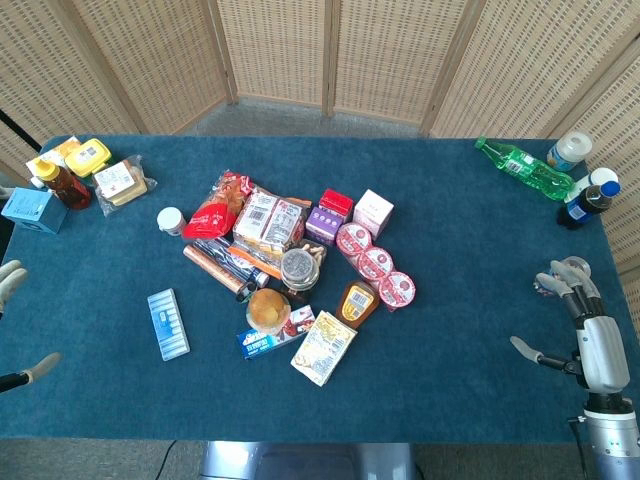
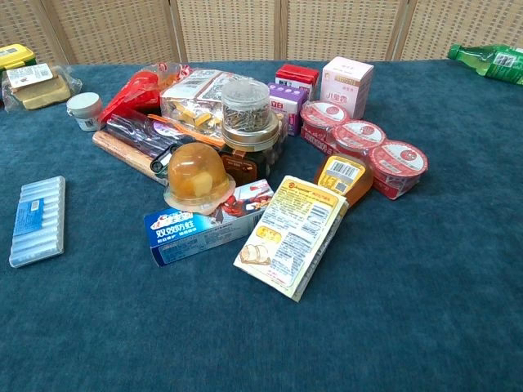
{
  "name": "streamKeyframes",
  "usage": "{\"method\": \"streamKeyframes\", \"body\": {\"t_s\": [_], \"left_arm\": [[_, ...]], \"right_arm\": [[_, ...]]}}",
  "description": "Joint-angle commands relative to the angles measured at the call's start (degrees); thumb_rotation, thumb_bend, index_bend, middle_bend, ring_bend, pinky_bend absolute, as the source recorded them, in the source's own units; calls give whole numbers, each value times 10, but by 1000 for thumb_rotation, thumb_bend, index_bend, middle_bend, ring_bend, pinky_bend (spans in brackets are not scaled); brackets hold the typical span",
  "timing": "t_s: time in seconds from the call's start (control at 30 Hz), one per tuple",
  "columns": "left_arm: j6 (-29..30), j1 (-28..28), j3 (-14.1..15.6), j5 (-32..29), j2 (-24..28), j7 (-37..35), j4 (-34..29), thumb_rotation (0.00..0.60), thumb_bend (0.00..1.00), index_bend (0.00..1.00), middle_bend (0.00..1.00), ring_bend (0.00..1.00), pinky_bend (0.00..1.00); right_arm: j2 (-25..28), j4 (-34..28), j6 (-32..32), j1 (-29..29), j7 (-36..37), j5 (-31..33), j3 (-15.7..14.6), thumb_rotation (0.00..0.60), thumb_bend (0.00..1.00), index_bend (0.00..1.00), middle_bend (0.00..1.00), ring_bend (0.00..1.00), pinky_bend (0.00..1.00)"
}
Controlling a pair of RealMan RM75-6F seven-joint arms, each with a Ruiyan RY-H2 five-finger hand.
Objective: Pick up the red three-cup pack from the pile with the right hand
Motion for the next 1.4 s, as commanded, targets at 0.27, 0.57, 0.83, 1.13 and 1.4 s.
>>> {"method": "streamKeyframes", "body": {"t_s": [0.27, 0.57, 0.83, 1.13, 1.4], "left_arm": [[2, 1, -1, -4, 0, -1, -1, 600, 127, 0, 0, 0, 0], [-8, -3, -4, -14, -2, 2, 1, 600, 127, 0, 0, 0, 0], [-10, -4, -7, -23, -3, 1, 3, 600, 128, 0, 0, 0, 0], [-22, -9, -7, -29, -6, 8, 3, 600, 127, 0, 0, 0, 0], [-27, -10, -9, -36, -9, 13, 4, 600, 126, 0, 0, 0, 0]], "right_arm": [[-9, -14, -14, 7, -8, 9, -1, 600, 0, 178, 96, 60, 13], [-19, -97, -101, 58, -103, 36, 11, 600, 0, 0, 0, 0, 0], [-66, -143, -159, 103, -203, 101, 36, 600, 0, 0, 0, 0, 0], [-142, -127, -184, 129, -268, 143, 35, 600, 0, 0, 0, 0, 0], [-186, -70, -210, 160, -281, 173, 56, 600, 0, 0, 0, 0, 0]]}}
